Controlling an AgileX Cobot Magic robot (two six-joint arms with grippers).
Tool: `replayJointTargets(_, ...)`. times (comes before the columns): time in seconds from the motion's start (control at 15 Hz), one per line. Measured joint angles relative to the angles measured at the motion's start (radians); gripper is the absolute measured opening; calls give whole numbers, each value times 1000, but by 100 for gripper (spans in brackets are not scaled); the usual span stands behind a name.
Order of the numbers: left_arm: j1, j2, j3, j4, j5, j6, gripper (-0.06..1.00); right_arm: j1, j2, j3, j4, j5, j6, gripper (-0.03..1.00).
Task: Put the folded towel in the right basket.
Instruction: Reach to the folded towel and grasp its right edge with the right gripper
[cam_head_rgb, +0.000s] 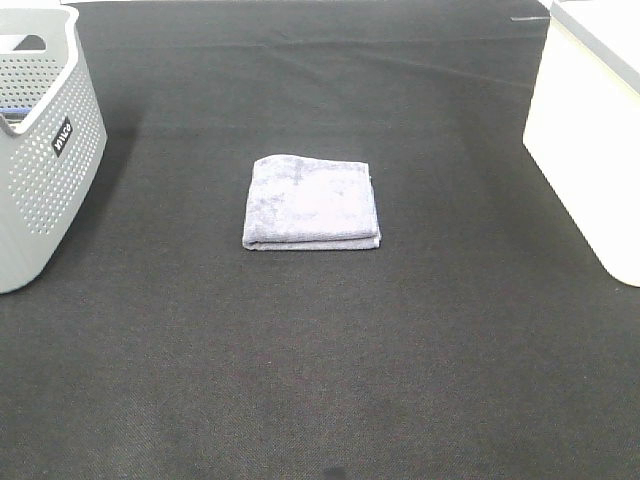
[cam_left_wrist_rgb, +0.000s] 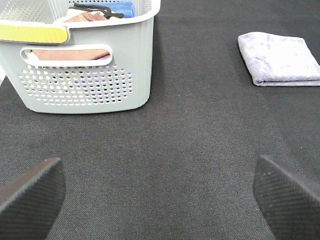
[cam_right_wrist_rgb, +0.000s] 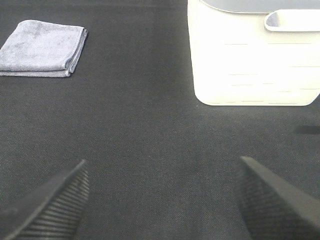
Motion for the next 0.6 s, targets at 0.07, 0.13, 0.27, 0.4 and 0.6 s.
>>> replayJointTargets(0.07,0,0,0,0,0,0,97,0,0,0,0,0,0,76)
replayJointTargets(0.13,0,0,0,0,0,0,97,0,0,0,0,0,0,76)
replayJointTargets(0.27,0,0,0,0,0,0,97,0,0,0,0,0,0,76)
replayJointTargets(0.4,0,0,0,0,0,0,97,0,0,0,0,0,0,76)
replayJointTargets(0.6,0,0,0,0,0,0,97,0,0,0,0,0,0,76)
